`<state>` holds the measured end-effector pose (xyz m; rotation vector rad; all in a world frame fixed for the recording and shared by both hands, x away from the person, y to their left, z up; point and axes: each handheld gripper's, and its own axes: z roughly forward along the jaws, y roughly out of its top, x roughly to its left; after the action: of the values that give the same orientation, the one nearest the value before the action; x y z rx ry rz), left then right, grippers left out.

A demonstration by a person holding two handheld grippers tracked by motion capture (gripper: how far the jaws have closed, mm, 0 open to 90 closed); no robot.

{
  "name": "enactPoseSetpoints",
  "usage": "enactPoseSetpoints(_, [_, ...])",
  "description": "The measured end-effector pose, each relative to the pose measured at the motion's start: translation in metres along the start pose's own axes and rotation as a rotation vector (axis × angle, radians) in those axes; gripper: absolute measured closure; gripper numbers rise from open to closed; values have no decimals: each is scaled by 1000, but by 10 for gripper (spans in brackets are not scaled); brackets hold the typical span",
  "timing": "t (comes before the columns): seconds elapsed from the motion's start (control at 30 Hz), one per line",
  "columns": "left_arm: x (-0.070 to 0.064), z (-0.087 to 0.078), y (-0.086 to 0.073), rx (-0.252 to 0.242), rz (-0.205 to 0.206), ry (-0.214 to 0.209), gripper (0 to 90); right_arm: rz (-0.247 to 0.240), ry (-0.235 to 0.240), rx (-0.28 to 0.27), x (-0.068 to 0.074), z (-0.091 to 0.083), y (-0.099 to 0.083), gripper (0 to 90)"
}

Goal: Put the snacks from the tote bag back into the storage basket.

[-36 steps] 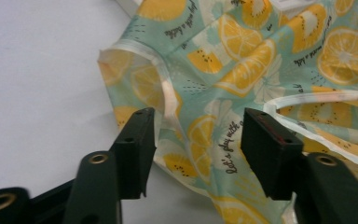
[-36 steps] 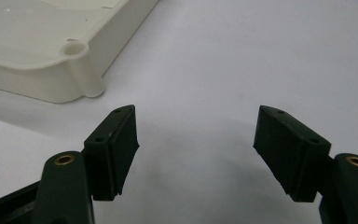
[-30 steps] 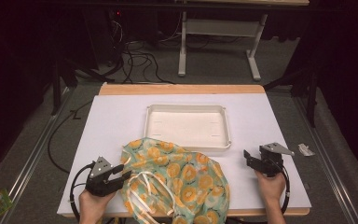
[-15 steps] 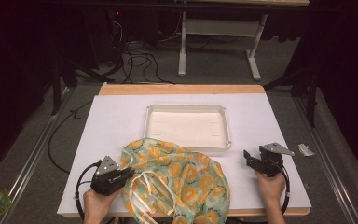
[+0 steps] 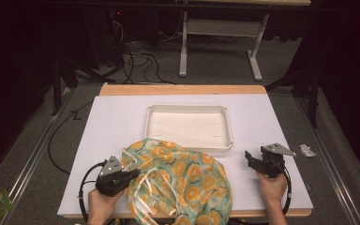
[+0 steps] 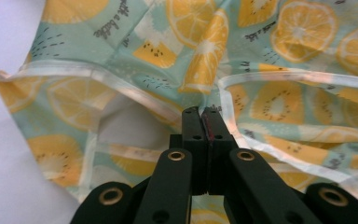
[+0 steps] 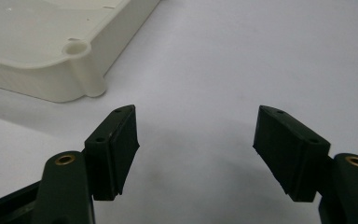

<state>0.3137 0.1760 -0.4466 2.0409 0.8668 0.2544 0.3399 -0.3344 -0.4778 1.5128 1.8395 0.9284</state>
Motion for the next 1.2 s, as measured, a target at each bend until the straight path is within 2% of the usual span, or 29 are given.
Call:
enactPoseSetpoints(0.43, [-14,8,15,-18,40,-60,900,-1,1,-3,0,0,0,309])
enactPoseSetpoints(0.7, [-27,15,30,-36,67,-118,900,-1,1,-3,0,0,0,309])
enactPoseSetpoints(1.03, [-36,25,42,-38,94,-145,900,10,5,-11,-2,0,0,318])
enactPoseSetpoints(1.2, [-38,27,46,-44,103,-153,900,7,-5,-8,-1,-1,0,372])
